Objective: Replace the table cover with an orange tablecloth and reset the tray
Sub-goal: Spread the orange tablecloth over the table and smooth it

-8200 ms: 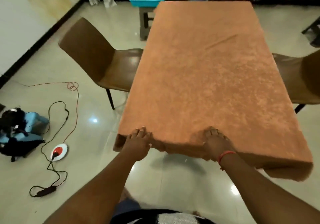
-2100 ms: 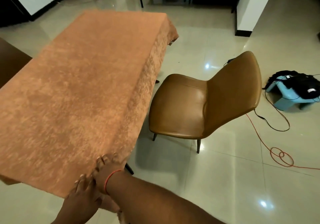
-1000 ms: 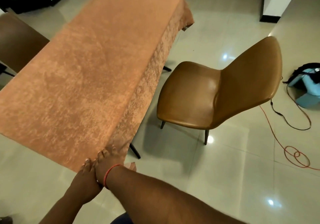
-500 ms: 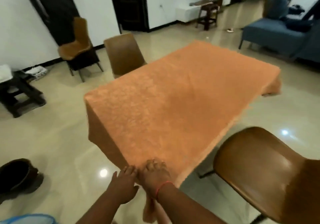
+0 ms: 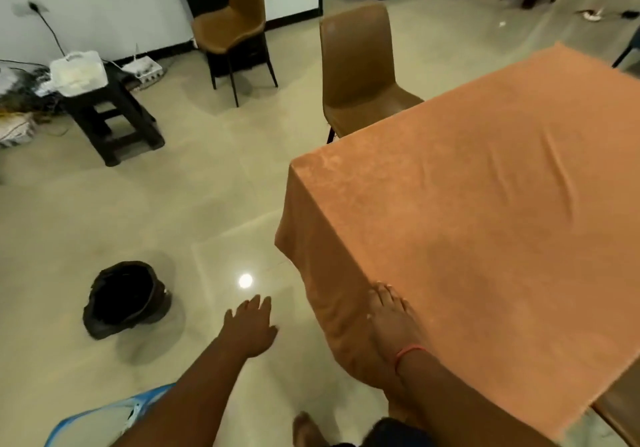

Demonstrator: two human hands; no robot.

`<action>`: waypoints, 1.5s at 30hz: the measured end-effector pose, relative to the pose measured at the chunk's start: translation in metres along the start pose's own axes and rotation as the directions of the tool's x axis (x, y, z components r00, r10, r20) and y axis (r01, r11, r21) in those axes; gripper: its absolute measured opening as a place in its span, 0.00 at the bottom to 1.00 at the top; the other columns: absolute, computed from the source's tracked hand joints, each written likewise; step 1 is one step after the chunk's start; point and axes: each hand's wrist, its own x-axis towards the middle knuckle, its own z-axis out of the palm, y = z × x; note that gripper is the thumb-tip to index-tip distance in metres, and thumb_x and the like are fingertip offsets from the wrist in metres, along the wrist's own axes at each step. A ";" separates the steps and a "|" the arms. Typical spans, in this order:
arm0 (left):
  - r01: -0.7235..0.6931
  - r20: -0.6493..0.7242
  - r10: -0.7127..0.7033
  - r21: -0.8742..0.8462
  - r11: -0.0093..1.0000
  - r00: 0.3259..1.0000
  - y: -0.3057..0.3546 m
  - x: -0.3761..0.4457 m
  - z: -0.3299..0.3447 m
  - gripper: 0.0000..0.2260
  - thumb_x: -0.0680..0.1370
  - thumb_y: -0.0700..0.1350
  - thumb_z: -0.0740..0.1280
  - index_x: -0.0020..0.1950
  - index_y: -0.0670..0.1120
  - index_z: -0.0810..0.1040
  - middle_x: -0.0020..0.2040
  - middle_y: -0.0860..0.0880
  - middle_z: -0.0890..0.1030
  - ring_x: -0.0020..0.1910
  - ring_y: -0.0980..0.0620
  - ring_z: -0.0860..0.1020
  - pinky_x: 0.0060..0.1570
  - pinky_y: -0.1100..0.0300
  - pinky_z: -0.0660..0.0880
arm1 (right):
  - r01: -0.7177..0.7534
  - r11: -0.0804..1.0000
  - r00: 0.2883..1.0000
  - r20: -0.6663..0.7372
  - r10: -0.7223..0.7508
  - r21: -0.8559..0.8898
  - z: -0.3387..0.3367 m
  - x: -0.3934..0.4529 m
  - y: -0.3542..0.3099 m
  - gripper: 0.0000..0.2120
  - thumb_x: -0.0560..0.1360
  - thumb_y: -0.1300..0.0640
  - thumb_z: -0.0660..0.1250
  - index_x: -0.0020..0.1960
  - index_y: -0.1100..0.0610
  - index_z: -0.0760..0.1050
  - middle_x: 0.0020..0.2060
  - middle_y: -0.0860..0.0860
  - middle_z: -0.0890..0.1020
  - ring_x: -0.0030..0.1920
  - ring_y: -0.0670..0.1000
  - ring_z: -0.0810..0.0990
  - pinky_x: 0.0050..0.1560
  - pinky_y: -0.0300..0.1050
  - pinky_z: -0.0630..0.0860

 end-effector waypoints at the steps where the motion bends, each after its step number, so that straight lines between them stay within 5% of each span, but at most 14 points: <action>1: -0.003 -0.004 0.003 -0.008 1.000 1.000 -0.009 0.012 -0.008 0.32 0.82 0.59 0.55 0.81 0.48 0.48 0.81 0.46 0.50 0.79 0.44 0.53 0.74 0.40 0.53 | -0.020 1.000 1.000 -0.005 0.020 0.011 -0.005 0.009 -0.004 0.26 0.84 0.54 0.50 0.81 0.55 0.50 0.80 0.52 0.53 0.80 0.54 0.49 0.78 0.55 0.51; 7: -0.188 -0.065 0.187 -0.012 0.982 0.980 0.001 0.092 -0.067 0.31 0.82 0.58 0.55 0.81 0.48 0.48 0.81 0.45 0.49 0.79 0.45 0.51 0.76 0.43 0.51 | -0.101 0.995 0.993 -0.058 0.101 0.012 -0.034 0.087 -0.013 0.27 0.83 0.51 0.51 0.81 0.56 0.51 0.80 0.52 0.56 0.80 0.54 0.52 0.78 0.54 0.53; 19: -0.486 -0.271 0.521 0.191 0.853 0.809 0.007 0.237 -0.211 0.27 0.82 0.55 0.54 0.79 0.47 0.56 0.81 0.44 0.52 0.79 0.46 0.52 0.77 0.48 0.49 | -0.147 0.987 0.985 -0.086 0.152 0.062 -0.107 0.254 -0.056 0.28 0.83 0.49 0.50 0.81 0.56 0.51 0.80 0.53 0.55 0.80 0.55 0.51 0.79 0.55 0.50; 23: -0.637 -0.171 0.692 0.284 0.716 0.702 0.025 0.294 -0.241 0.26 0.81 0.57 0.53 0.78 0.48 0.61 0.79 0.42 0.60 0.78 0.42 0.59 0.76 0.43 0.53 | -0.244 0.966 0.963 -0.095 0.252 0.084 -0.119 0.298 -0.065 0.29 0.83 0.48 0.51 0.81 0.55 0.51 0.80 0.53 0.56 0.80 0.55 0.52 0.78 0.54 0.51; 27: -0.743 -0.085 0.796 0.312 0.592 0.599 0.051 0.327 -0.255 0.27 0.83 0.57 0.48 0.80 0.49 0.51 0.81 0.46 0.46 0.80 0.46 0.44 0.77 0.47 0.39 | -0.334 0.936 0.934 -0.097 0.345 0.111 -0.131 0.325 -0.068 0.28 0.84 0.48 0.50 0.81 0.53 0.48 0.81 0.52 0.53 0.80 0.54 0.50 0.79 0.52 0.48; 35: -0.874 0.193 0.917 0.420 0.245 0.350 0.038 0.412 -0.270 0.34 0.82 0.58 0.51 0.80 0.41 0.42 0.79 0.40 0.37 0.78 0.41 0.36 0.75 0.43 0.35 | -0.631 0.746 0.764 0.006 0.645 0.213 -0.149 0.392 -0.118 0.27 0.83 0.51 0.53 0.80 0.53 0.55 0.81 0.54 0.52 0.80 0.55 0.50 0.79 0.50 0.52; 42: -0.875 0.280 0.894 0.437 0.206 0.350 0.037 0.429 -0.288 0.36 0.83 0.57 0.50 0.76 0.40 0.31 0.70 0.41 0.23 0.74 0.44 0.27 0.65 0.45 0.22 | -0.711 0.655 0.690 0.075 0.720 0.257 -0.162 0.423 -0.135 0.26 0.84 0.58 0.50 0.81 0.53 0.50 0.81 0.54 0.48 0.80 0.55 0.48 0.79 0.50 0.54; 45: -0.868 0.264 0.904 0.460 0.188 0.336 0.034 0.440 -0.295 0.35 0.83 0.58 0.50 0.77 0.41 0.33 0.73 0.40 0.25 0.74 0.43 0.27 0.70 0.44 0.25 | -0.715 0.648 0.687 0.088 0.721 0.263 -0.168 0.435 -0.140 0.27 0.83 0.58 0.49 0.81 0.54 0.48 0.81 0.55 0.46 0.80 0.55 0.47 0.79 0.50 0.53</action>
